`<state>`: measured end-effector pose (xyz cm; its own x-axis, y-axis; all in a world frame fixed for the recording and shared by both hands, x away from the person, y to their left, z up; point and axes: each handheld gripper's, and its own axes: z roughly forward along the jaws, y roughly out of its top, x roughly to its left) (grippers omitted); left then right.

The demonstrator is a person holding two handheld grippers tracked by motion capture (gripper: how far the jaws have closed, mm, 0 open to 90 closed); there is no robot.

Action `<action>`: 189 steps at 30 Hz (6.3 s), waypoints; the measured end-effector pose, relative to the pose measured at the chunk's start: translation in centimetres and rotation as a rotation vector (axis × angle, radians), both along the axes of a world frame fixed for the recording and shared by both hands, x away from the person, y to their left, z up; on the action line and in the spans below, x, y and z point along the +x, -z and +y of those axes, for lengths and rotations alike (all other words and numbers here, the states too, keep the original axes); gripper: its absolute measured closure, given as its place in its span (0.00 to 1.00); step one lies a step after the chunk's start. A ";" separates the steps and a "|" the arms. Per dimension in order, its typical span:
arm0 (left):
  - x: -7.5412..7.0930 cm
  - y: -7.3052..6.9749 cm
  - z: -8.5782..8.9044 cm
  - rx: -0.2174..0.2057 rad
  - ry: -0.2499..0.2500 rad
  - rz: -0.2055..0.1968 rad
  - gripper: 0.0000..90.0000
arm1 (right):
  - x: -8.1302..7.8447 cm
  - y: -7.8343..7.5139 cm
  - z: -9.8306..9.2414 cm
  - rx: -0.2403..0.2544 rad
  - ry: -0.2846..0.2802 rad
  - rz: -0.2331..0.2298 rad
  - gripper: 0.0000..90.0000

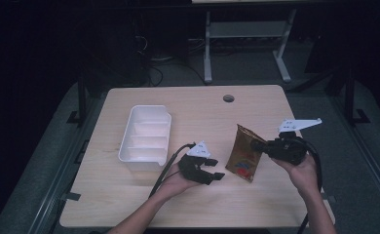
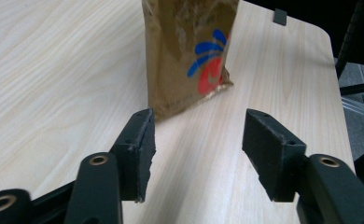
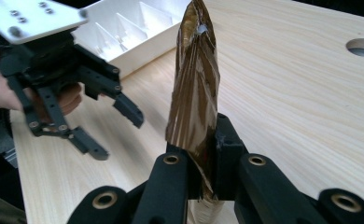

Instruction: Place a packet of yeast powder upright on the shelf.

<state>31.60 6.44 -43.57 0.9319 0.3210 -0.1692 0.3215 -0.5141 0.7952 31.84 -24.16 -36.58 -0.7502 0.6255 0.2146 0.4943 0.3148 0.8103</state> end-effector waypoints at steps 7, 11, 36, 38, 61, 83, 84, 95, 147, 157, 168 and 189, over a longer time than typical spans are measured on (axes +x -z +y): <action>-0.8 0.3 0.9 0.013 0.004 -0.008 0.41 | 0.6 -1.1 -0.3 -0.005 0.015 0.012 0.94; -1.4 0.5 1.3 0.030 0.006 -0.017 0.37 | 1.0 -1.5 -0.3 -0.011 0.018 0.015 0.94; -4.0 0.9 4.3 0.032 0.020 -0.054 0.29 | 4.9 -3.7 4.6 -0.047 -0.060 0.010 0.93; -4.2 1.0 4.5 0.037 0.019 -0.060 0.29 | 5.2 -3.9 5.2 -0.045 -0.069 0.015 0.93; -4.8 1.2 5.9 0.020 0.026 -0.065 0.29 | 8.9 -6.3 13.3 -0.024 -0.205 -0.008 0.93; -4.5 1.3 6.5 0.019 0.015 -0.061 0.28 | 13.3 -7.9 18.2 -0.010 -0.243 0.002 0.93; -4.5 1.3 6.5 0.018 0.013 -0.060 0.28 | 13.5 -8.0 18.5 -0.010 -0.245 0.003 0.94; -4.5 1.4 6.5 0.021 0.014 -0.062 0.28 | 14.8 -8.8 21.1 -0.006 -0.273 -0.003 0.94; -4.5 1.4 6.5 0.020 0.024 -0.067 0.28 | 18.2 -5.7 29.1 0.007 -0.312 0.019 0.93; -4.5 1.4 6.4 0.022 0.030 -0.067 0.28 | 18.5 -4.0 30.4 -0.019 -0.325 0.042 0.93; -4.5 1.4 6.4 0.022 0.030 -0.068 0.28 | 18.7 -2.7 30.8 -0.010 -0.328 0.061 0.93; -4.6 1.5 6.3 0.023 0.030 -0.067 0.28 | 19.4 -1.2 30.0 0.009 -0.271 0.125 0.77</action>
